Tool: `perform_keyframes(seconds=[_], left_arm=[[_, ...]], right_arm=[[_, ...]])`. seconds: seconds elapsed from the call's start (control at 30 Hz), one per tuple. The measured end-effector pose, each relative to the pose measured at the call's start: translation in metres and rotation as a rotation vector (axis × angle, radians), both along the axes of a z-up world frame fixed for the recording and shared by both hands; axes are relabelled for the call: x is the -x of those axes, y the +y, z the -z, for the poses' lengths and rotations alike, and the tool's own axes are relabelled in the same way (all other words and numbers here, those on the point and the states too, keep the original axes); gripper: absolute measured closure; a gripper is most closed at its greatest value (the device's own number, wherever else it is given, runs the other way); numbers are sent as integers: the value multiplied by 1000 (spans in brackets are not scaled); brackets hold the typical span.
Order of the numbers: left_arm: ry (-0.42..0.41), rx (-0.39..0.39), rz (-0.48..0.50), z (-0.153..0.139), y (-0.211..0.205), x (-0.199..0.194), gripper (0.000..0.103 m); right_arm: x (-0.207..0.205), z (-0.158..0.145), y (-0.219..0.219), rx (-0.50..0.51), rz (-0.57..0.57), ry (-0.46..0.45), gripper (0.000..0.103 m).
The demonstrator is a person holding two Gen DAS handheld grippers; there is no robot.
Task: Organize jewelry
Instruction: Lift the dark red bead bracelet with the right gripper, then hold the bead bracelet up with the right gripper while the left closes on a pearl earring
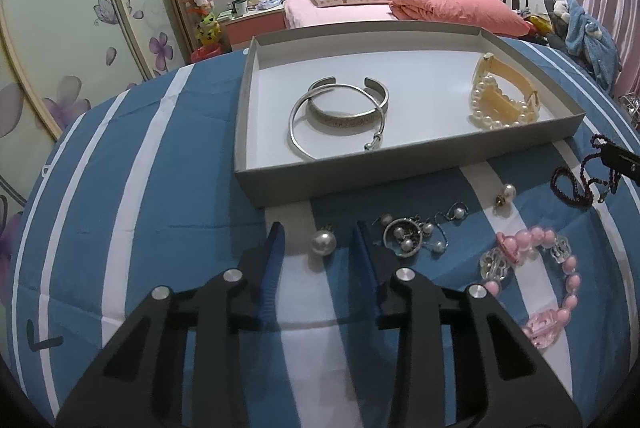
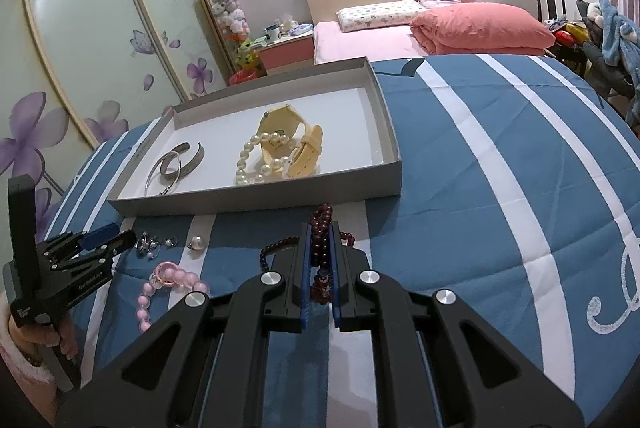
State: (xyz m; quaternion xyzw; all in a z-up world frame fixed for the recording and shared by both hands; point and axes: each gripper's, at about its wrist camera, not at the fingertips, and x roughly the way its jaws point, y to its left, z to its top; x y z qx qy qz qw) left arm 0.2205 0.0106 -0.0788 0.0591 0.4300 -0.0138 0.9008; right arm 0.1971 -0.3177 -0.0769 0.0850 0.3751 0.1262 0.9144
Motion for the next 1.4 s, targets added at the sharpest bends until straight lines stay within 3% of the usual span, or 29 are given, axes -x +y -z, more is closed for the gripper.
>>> perform_keyframes(seconds=[0.07, 0.17, 0.5, 0.57, 0.63, 0.67, 1.0, 1.07, 1.13, 1.17, 1.4], left_arm=[[1, 4, 3, 0, -1, -2, 71], [5, 16, 10, 0, -2, -4, 88], [0, 59, -28, 0, 9, -2, 89], [-1, 60, -28, 0, 10, -1, 89], [-3, 61, -27, 0, 11, -2, 89], [-4, 62, -26, -1, 10, -1, 89], [-7, 71, -25, -1, 12, 2, 89], [-7, 73, -26, -1, 12, 2, 89], [-7, 75, -27, -1, 13, 2, 89], [-9, 77, -28, -1, 13, 2, 89], [-23, 84, -37, -4, 18, 9, 89]], right_arm=[[0, 1, 0, 1, -2, 5, 94], [0, 4, 3, 4, -8, 17, 94], [-1, 9, 14, 36, -46, 44, 93], [-2, 10, 15, 41, -44, 52, 86], [-2, 11, 15, 51, -37, 55, 54], [-2, 11, 15, 56, -37, 52, 50], [-14, 23, 32, 155, -72, 99, 37], [-12, 25, 39, 216, -79, 85, 43], [-9, 24, 40, 228, -88, 71, 85], [-6, 23, 39, 222, -93, 75, 89], [8, 18, 26, 163, -91, 45, 94]])
